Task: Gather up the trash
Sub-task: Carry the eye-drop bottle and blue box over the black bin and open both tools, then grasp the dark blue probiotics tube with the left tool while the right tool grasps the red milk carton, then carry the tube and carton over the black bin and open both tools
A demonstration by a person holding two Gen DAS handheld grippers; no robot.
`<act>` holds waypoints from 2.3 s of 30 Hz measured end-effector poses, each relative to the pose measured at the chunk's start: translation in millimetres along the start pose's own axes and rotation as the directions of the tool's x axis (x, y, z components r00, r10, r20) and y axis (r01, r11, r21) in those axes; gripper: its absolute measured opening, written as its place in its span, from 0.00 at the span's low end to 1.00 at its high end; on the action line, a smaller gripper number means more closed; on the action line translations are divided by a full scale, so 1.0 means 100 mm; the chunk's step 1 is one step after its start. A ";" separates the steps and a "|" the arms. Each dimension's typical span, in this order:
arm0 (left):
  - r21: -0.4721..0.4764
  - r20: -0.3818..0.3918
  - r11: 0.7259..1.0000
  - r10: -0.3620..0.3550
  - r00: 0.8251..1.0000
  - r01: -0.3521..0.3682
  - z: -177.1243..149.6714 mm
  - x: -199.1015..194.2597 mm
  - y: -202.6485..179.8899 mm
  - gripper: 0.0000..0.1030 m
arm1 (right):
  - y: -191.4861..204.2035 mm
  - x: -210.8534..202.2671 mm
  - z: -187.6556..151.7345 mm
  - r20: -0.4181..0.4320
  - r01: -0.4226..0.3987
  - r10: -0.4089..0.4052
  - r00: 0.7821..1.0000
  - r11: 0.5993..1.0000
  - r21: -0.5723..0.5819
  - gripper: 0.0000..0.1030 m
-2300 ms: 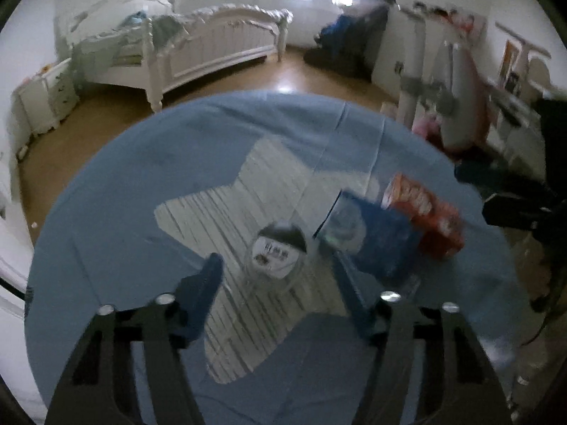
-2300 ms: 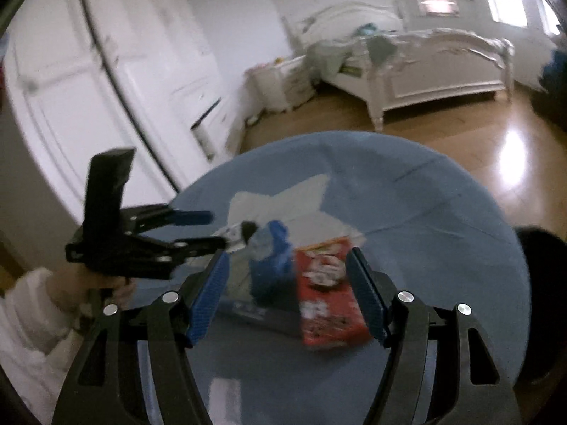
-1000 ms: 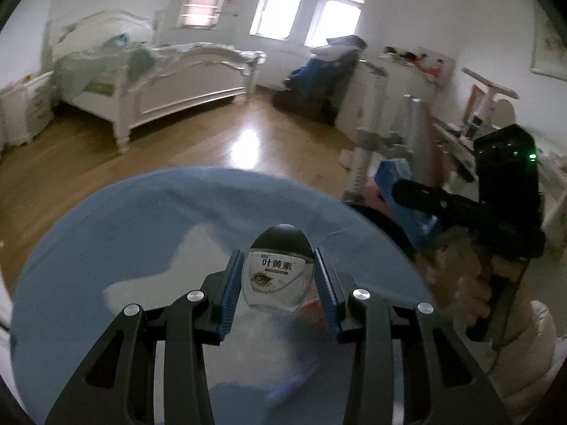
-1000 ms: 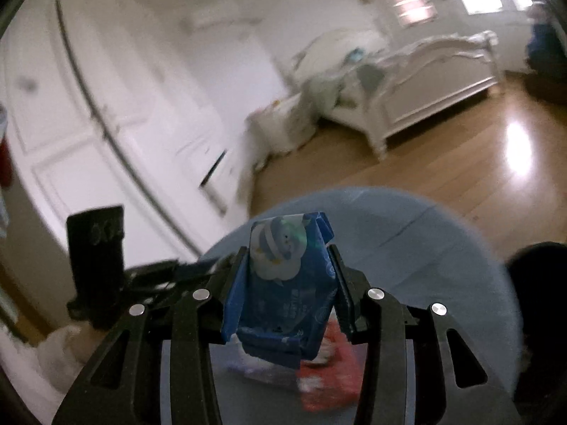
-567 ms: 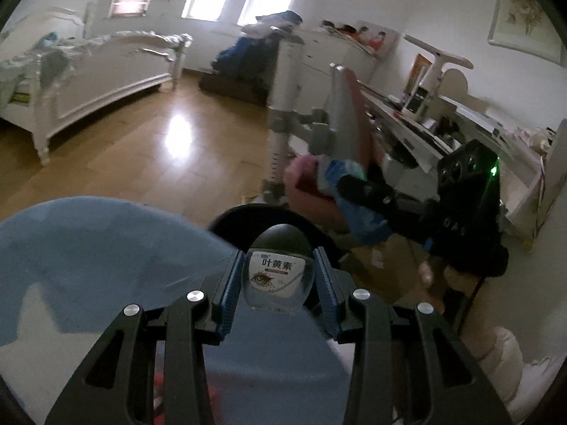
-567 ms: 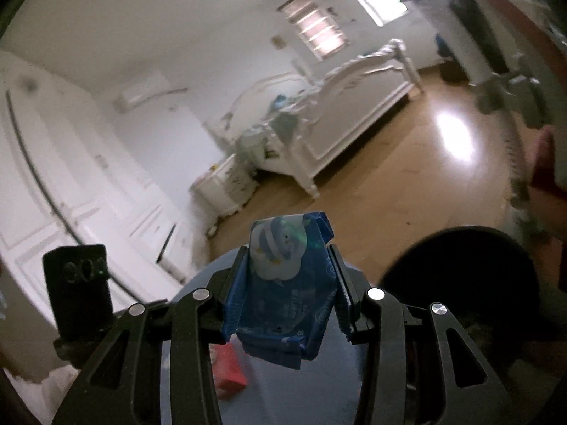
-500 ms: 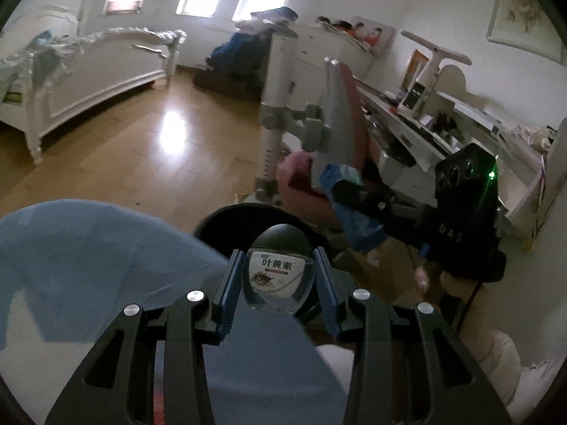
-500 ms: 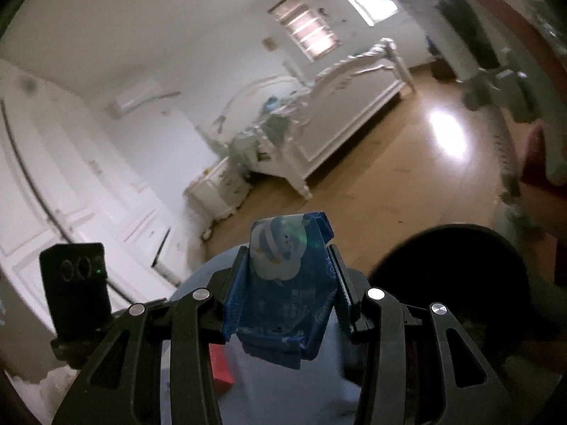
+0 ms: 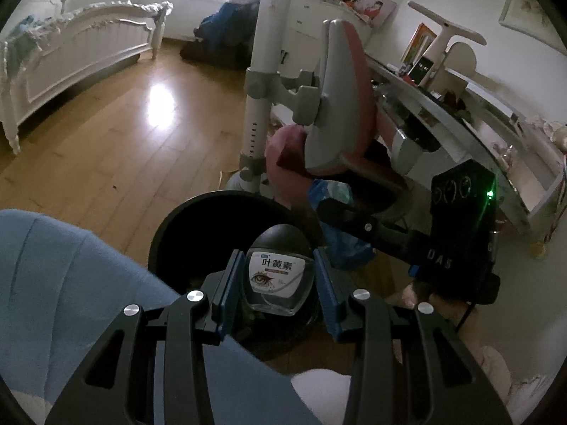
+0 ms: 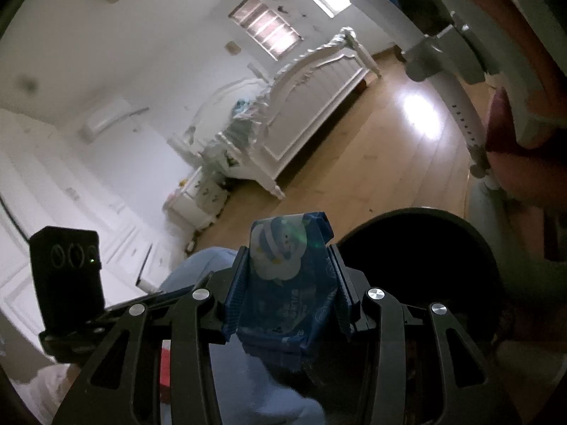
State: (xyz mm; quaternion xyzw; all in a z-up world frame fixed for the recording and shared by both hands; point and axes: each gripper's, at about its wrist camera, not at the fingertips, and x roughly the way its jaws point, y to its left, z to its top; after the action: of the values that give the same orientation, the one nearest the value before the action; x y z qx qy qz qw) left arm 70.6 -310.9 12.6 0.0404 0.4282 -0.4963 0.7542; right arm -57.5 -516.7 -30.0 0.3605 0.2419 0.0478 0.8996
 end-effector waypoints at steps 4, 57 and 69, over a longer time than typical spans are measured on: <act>0.001 -0.005 1.000 0.002 1.000 -0.002 0.08 0.13 0.01 0.43 | -0.11 0.06 0.10 -0.005 0.027 -0.027 1.000 1.000 0.009 0.45; 0.074 -0.043 0.941 0.333 0.942 -0.330 -1.93 -1.71 1.16 0.16 | 2.56 1.18 -1.74 -0.458 -0.123 -0.179 0.871 0.822 -0.555 0.54; -0.070 0.089 0.960 0.277 0.957 -0.272 -1.40 -1.92 1.00 0.16 | 2.30 0.67 -1.10 -0.279 -0.154 0.048 0.959 0.916 -0.371 0.52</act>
State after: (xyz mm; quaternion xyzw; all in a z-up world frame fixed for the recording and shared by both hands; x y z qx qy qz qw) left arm 36.9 -55.7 19.7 0.0535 0.3947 -0.3758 0.8367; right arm -30.2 -261.5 29.1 0.1771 0.3259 0.1892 0.9092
